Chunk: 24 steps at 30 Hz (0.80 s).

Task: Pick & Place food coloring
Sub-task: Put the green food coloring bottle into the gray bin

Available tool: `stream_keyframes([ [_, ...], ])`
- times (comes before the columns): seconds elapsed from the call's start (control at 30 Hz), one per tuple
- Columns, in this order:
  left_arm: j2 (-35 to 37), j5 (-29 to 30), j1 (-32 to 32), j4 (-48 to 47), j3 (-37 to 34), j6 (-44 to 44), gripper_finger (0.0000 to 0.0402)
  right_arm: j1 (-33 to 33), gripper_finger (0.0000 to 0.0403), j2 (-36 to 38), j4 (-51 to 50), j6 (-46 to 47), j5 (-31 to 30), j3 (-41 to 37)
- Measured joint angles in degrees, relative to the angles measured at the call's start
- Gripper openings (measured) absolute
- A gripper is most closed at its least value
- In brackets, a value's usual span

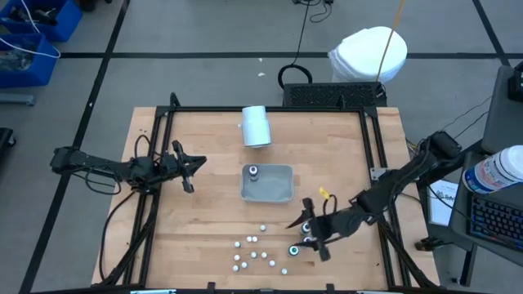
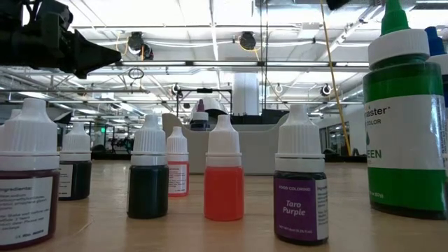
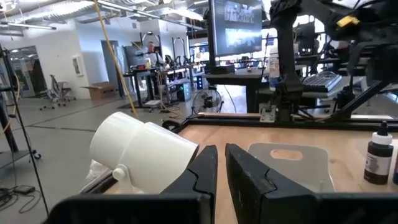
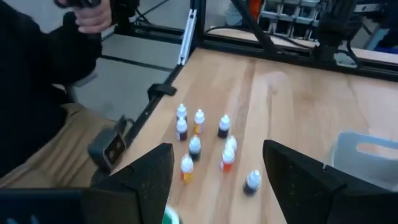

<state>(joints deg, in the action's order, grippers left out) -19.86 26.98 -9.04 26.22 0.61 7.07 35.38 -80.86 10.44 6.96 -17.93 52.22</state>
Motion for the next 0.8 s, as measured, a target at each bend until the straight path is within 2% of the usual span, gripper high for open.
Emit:
stream_keyframes([
  [0.23, -0.02, -0.02, -0.02, -0.73, 0.02, -1.14, 0.0042, 0.58, 0.0238, -9.40, -16.29, 3.59, 0.23, 13.16],
  [0.4, -0.02, -0.02, -0.02, -1.14, 0.01, -1.39, 0.0042, 1.42, 0.0238, -13.31, -20.10, 4.57, 1.91, 17.75],
  [0.6, -0.02, -0.57, -0.02, 0.76, 0.02, 2.13, 0.0042, 3.36, 0.0238, -12.77, -20.96, 1.99, 1.74, 18.55],
  [0.8, 0.00, -8.27, -0.09, 1.76, 0.02, -0.79, 0.0042, 5.30, 0.0226, -9.13, -21.73, 1.30, 1.59, 18.31],
])
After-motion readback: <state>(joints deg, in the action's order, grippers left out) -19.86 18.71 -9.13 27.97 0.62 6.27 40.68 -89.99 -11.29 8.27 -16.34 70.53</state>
